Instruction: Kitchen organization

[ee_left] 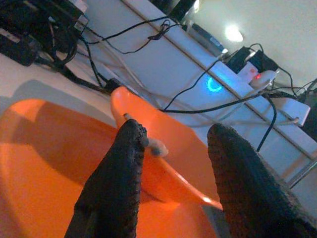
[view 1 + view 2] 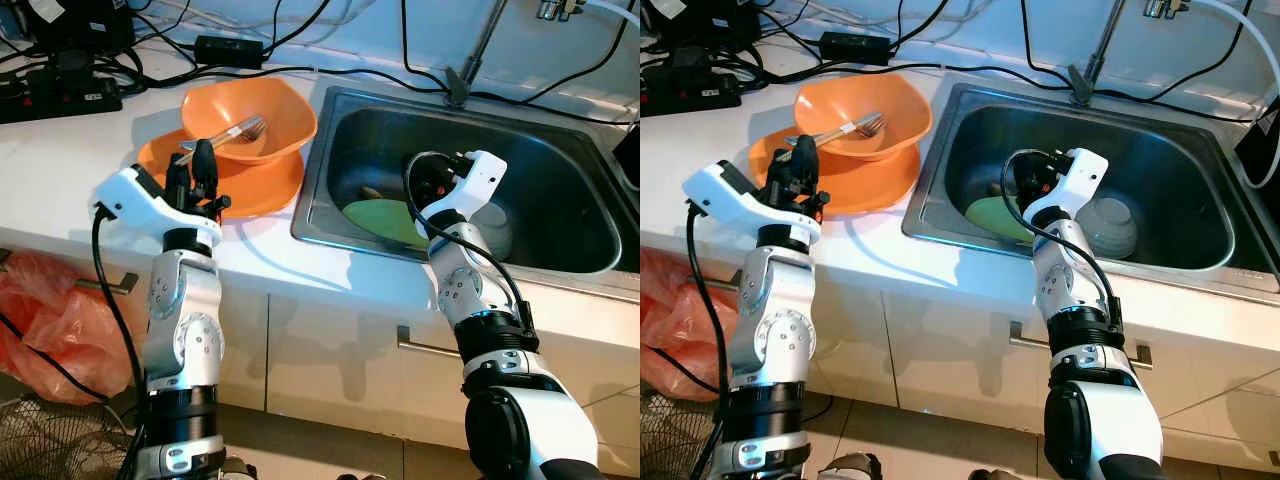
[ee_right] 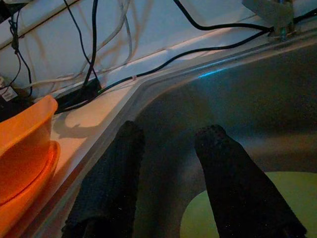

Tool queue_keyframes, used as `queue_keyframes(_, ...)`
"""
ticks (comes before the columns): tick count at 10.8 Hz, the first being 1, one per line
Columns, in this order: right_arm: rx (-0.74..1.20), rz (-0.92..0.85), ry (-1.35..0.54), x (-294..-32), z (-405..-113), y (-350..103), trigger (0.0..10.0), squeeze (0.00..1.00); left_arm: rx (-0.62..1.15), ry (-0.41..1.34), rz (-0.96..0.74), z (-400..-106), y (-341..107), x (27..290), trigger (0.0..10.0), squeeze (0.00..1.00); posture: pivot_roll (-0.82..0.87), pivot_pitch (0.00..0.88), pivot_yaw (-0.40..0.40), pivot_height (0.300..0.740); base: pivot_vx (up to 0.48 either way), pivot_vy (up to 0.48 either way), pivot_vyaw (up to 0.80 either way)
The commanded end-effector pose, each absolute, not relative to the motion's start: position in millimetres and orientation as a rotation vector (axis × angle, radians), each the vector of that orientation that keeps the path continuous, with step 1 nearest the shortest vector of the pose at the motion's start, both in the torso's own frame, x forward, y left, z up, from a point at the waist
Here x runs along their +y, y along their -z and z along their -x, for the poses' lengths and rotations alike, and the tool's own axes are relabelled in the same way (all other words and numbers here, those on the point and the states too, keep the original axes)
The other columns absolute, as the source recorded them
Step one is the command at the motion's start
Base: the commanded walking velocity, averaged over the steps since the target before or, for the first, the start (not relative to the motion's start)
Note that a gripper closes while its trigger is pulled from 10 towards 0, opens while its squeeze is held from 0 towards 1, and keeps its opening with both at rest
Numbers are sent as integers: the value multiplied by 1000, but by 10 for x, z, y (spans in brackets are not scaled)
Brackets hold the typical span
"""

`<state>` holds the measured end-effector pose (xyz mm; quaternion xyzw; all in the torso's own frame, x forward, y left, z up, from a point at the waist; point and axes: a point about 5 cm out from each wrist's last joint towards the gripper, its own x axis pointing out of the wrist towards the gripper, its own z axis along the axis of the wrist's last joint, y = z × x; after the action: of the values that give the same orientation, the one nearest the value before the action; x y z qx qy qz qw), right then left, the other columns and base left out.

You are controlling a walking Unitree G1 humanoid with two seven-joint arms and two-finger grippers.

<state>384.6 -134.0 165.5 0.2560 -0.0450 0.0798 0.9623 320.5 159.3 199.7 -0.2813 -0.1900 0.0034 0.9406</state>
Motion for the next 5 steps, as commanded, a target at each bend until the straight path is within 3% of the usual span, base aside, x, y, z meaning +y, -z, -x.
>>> queue_keyframes(1, -109, -517, -139, -1422, -3835, -1664, 10000, 0, -378, 6, 569, -3227, -2003, 1525, 10000, 0, 131, 89, -96, 740, 0, 0, 0)
queue_keyframes(2, -108, -517, -138, -1422, -3836, -1664, 10000, 0, -374, 4, 568, -3234, -1998, 1522, 4118, 0, 132, 89, -95, 740, 0, 0, 0)
queue_keyframes(3, -108, -517, -138, -1422, -3836, -1665, 10000, 0, -375, 3, 568, -3236, -1998, 1523, 941, 0, 133, 89, -95, 740, 0, 0, 0)
queue_keyframes(4, -107, -517, -138, -1422, -3837, -1663, 10000, 0, -375, 4, 566, -3239, -1998, 1521, 0, 0, 133, 88, -95, 740, 0, 0, 0)
queue_keyframes(5, -107, -517, -139, -1423, -3837, -1662, 10000, 0, -373, 5, 566, -3240, -1996, 1517, 0, 0, 132, 87, -95, 740, 0, 0, 0)
